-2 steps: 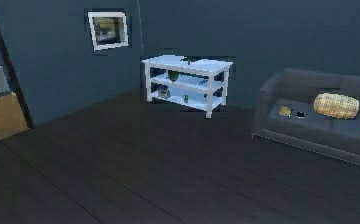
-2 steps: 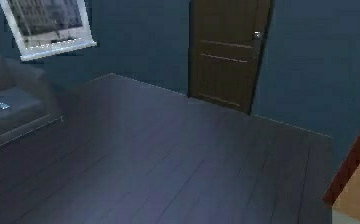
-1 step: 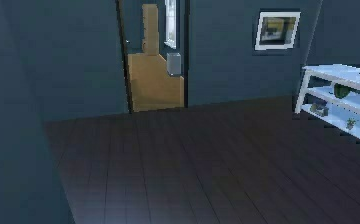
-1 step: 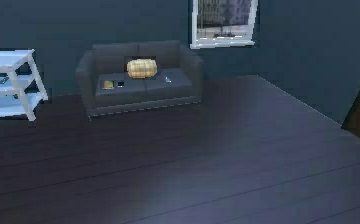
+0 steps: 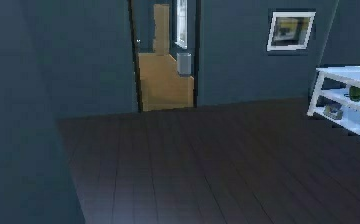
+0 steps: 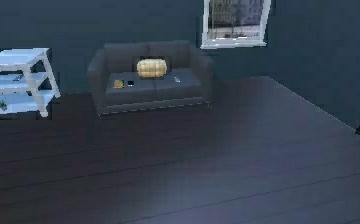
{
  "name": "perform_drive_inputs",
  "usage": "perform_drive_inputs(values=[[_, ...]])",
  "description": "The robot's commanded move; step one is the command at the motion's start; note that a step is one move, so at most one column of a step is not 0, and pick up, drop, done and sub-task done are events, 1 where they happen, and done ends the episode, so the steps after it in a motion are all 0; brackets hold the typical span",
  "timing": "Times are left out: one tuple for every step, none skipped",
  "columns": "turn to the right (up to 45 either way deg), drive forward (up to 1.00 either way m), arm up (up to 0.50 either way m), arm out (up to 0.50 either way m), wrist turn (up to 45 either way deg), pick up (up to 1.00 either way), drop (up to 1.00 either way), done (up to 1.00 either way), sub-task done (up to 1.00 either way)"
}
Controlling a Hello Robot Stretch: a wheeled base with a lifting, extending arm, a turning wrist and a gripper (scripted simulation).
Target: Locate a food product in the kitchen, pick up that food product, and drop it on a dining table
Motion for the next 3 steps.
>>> perform_drive_inputs(values=[[45.0, 0.00, 0.00, 0.00, 0.0, 0.00, 0.00, 0.00, 0.00], [9.0, 0.00, 0.00, 0.00, 0.0, 0.00, 0.00, 0.00, 0.00], [0.0, 0.20, 0.00, 0.00, 0.0, 0.00, 0.00, 0.00, 0.00]])
